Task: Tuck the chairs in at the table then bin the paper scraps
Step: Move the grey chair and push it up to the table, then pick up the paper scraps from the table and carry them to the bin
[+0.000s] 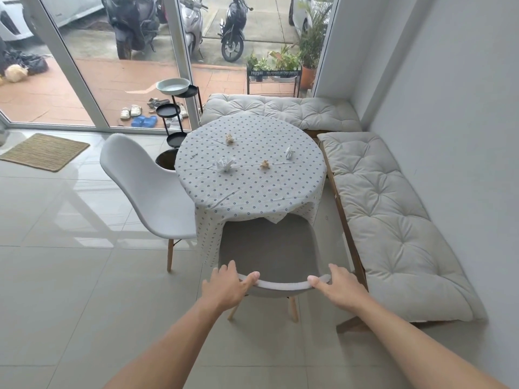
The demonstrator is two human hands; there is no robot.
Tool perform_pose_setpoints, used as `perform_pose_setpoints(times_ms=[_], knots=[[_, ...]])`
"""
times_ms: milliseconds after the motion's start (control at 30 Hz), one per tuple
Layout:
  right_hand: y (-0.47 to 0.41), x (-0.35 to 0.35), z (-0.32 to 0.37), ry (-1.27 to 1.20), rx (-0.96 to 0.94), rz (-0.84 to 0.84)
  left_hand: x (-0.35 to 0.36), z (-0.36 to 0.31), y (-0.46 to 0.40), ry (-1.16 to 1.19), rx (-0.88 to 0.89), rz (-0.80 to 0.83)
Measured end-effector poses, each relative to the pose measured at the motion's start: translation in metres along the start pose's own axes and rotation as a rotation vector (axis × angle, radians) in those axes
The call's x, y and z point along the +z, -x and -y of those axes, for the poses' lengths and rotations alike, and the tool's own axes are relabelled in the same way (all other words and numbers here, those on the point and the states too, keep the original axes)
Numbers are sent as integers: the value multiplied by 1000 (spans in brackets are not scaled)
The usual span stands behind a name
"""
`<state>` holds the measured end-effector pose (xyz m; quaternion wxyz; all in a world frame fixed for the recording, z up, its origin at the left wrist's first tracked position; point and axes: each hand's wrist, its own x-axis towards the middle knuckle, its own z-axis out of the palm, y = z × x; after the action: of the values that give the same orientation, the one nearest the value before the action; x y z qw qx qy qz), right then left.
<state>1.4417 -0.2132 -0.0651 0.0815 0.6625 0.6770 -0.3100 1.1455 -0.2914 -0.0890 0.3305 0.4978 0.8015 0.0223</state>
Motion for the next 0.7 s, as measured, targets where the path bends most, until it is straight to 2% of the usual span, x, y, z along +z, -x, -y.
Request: perform_pose_setpoints(times_ms=[367, 700], knots=[[27, -59, 92, 13, -177, -114, -94, 1, 21, -105, 81, -172], [-33, -100, 161, -43, -248, -139, -169, 3, -30, -137, 41, -259]])
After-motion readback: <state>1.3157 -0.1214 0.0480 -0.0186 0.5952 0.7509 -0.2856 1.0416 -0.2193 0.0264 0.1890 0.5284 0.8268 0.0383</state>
